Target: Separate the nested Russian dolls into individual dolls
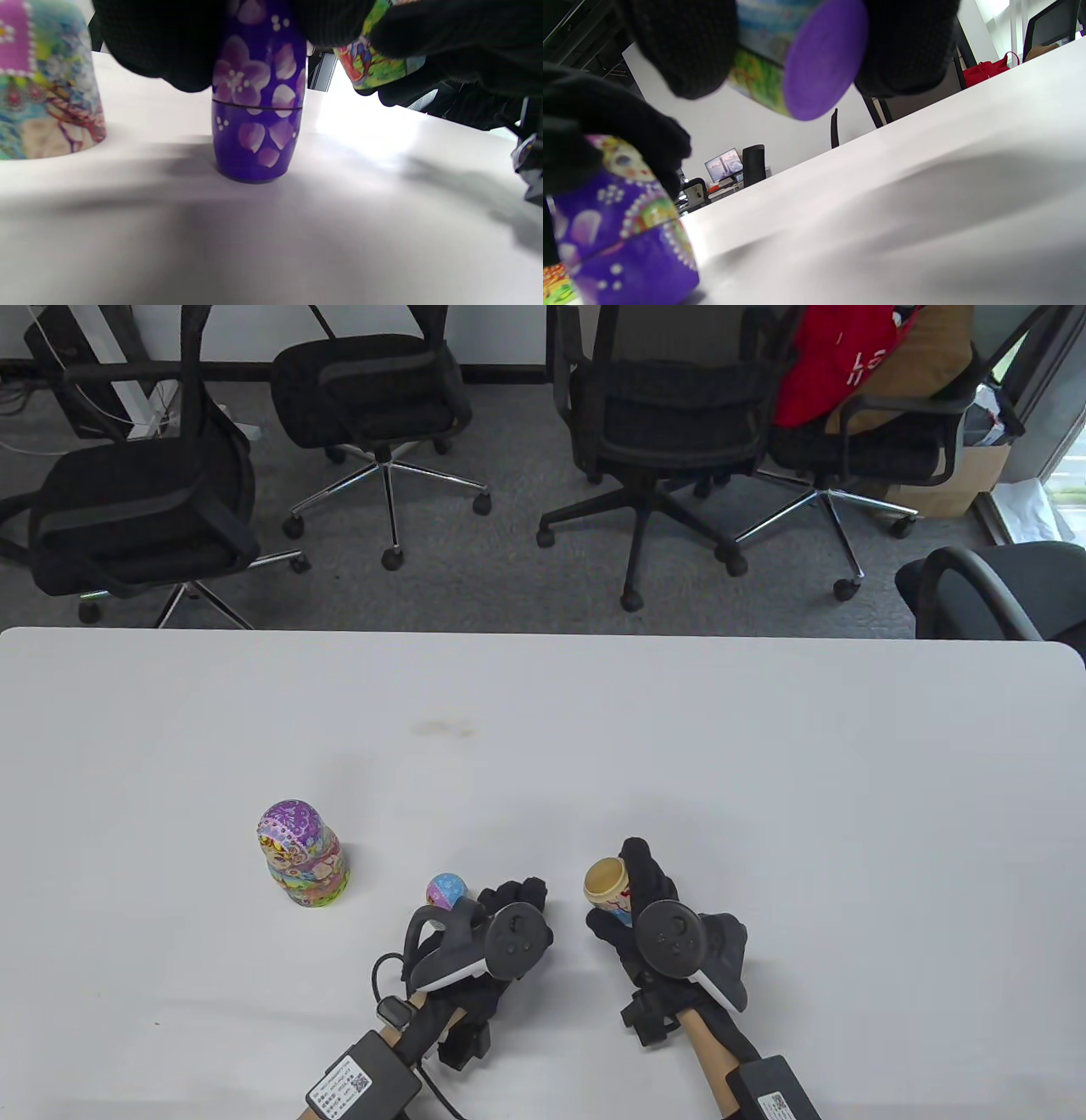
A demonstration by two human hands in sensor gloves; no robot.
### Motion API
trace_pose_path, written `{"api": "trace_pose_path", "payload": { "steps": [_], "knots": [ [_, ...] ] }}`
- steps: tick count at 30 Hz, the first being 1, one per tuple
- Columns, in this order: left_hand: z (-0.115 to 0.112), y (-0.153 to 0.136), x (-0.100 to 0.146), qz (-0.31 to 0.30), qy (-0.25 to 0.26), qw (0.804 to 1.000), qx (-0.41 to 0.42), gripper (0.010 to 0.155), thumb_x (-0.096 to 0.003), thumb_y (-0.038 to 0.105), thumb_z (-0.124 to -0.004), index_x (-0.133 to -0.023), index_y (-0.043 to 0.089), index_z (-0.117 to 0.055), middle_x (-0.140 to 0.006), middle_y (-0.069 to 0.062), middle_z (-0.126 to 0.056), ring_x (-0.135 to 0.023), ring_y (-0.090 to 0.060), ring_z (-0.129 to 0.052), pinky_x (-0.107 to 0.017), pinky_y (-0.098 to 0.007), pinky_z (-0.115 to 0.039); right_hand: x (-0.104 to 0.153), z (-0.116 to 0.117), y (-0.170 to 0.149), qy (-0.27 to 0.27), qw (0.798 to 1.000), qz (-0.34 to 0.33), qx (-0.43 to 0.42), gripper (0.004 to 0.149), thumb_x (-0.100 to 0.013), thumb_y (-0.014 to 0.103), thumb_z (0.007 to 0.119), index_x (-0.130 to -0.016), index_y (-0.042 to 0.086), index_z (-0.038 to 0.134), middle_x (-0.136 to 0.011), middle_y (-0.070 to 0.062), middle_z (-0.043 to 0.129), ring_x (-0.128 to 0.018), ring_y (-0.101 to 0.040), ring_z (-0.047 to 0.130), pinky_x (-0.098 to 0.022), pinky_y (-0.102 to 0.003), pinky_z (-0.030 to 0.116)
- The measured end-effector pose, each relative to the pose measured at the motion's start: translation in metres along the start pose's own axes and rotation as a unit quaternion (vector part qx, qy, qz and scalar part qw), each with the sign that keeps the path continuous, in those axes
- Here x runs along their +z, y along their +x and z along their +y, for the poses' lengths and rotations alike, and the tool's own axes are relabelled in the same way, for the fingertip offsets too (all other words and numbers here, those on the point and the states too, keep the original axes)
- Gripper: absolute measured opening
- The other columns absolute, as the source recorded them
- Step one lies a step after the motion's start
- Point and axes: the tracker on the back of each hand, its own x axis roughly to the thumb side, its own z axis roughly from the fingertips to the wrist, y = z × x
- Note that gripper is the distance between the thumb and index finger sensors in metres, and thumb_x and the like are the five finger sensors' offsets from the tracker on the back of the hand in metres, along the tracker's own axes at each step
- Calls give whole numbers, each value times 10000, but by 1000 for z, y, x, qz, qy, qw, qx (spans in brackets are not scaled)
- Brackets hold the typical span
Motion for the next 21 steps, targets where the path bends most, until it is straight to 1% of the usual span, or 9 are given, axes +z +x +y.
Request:
{"api": "trace_pose_path", "payload": {
  "steps": [8,14,17,21],
  "knots": [
    [3,1,1,-3,7,1000,4,656,-577,403,-682,-1124,51,-599,-1050,-210,-770,-837,-380,-885,-569,-435,-848,1,0,1,0,1000,-2,1,926,-427,407,829,-1083,9,310,-1063,-214,567,-843,-447,759,-625,-486,756],
    [26,-5,10,7,75,996,40,673,-582,425,-659,-1147,69,-574,-1105,-219,-708,-928,-447,-796,-649,-506,-773,1,0,0,-4,1000,-2,-3,926,-427,408,828,-1083,8,310,-1062,-216,567,-846,-445,756,-626,-485,756],
    [37,-15,14,25,107,992,55,680,-583,429,-658,-1156,77,-558,-1137,-223,-662,-979,-488,-721,-693,-545,-719,1,0,0,-4,1000,-1,-3,927,-426,408,829,-1083,9,310,-1062,-215,568,-846,-444,757,-626,-486,756],
    [39,-32,15,64,119,990,48,672,-585,439,-651,-1165,110,-569,-1186,-248,-565,-1045,-544,-580,-740,-594,-635,1,0,1,-3,1000,-3,-2,927,-426,408,829,-1083,10,311,-1063,-214,568,-847,-445,755,-627,-486,754]
  ]
}}
